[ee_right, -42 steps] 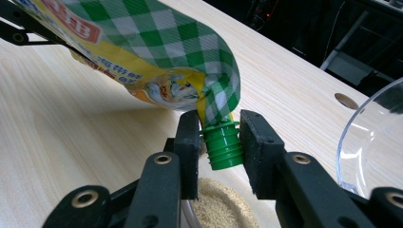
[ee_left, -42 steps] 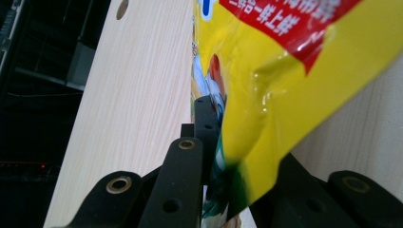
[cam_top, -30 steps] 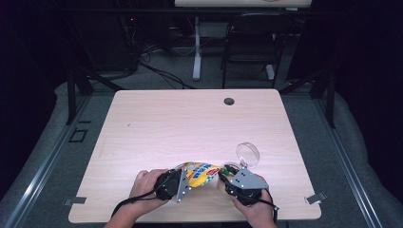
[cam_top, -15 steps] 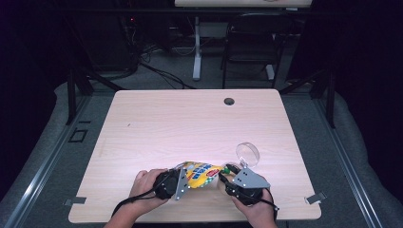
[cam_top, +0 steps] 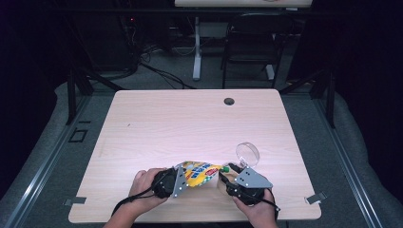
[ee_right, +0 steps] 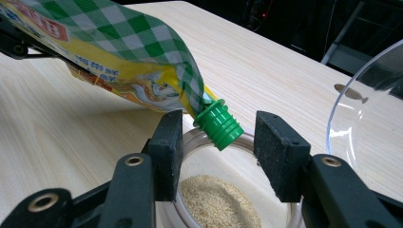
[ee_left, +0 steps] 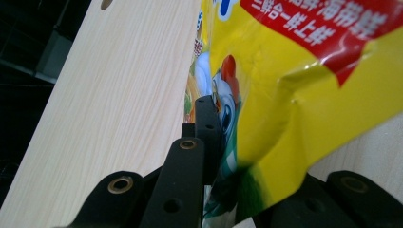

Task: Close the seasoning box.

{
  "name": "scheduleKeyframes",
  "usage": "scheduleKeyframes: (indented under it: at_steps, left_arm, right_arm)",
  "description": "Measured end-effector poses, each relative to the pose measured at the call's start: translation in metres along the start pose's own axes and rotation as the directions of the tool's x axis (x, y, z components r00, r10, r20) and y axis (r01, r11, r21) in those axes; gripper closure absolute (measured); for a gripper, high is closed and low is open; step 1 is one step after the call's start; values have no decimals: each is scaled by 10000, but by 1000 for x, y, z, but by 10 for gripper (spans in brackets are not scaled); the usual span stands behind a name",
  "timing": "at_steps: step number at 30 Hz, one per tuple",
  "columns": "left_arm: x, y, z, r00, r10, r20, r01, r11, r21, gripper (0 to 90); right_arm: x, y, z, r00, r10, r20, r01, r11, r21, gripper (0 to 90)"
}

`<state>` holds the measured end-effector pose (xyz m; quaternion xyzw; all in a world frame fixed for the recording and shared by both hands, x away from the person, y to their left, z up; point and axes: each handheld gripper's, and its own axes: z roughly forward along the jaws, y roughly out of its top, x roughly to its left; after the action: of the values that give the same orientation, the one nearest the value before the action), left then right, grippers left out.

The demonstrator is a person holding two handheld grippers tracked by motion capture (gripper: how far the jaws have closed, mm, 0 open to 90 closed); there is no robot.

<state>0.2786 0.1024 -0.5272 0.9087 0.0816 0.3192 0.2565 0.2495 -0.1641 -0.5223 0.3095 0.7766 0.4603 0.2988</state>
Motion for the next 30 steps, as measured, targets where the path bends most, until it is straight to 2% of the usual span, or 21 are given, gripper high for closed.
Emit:
scheduleKeyframes:
  at_steps: [3,10,15,19,23,26,28,30]
  left_arm:
    - [1,-1,0,10000,25,26,-25,10000,1,876]
    - [7,-5,0,9984,-523,203,527,9984,-198,875]
    - [12,-9,0,9947,-969,358,981,9946,-341,873]
    - [17,-14,0,9885,-1418,521,1442,9885,-460,872]
    - [23,-20,1,9749,-2088,768,2137,9749,-622,871]
    - [27,-25,2,9643,-2512,841,2572,9637,-710,871]
    - [29,-27,2,9629,-2587,768,2640,9621,-689,866]
    - [29,-29,3,9583,-2755,758,2808,9572,-701,864]
  right_arm:
    - [0,0,0,10000,31,8,-31,10000,-19,531]
    - [-1,-1,0,10000,45,26,-45,10000,-18,527]
    - [0,-1,-1,10000,34,34,-34,10000,-19,525]
    - [-1,-1,-2,10000,7,57,-6,10000,-43,526]
    - [-2,-1,-3,9997,164,155,-161,9996,-234,525]
    - [-3,-2,-3,9997,162,165,-160,9998,-132,526]
    - [-3,-2,-3,9998,156,148,-154,9998,-116,526]
    - [-3,-2,-3,9998,161,151,-160,9998,-109,525]
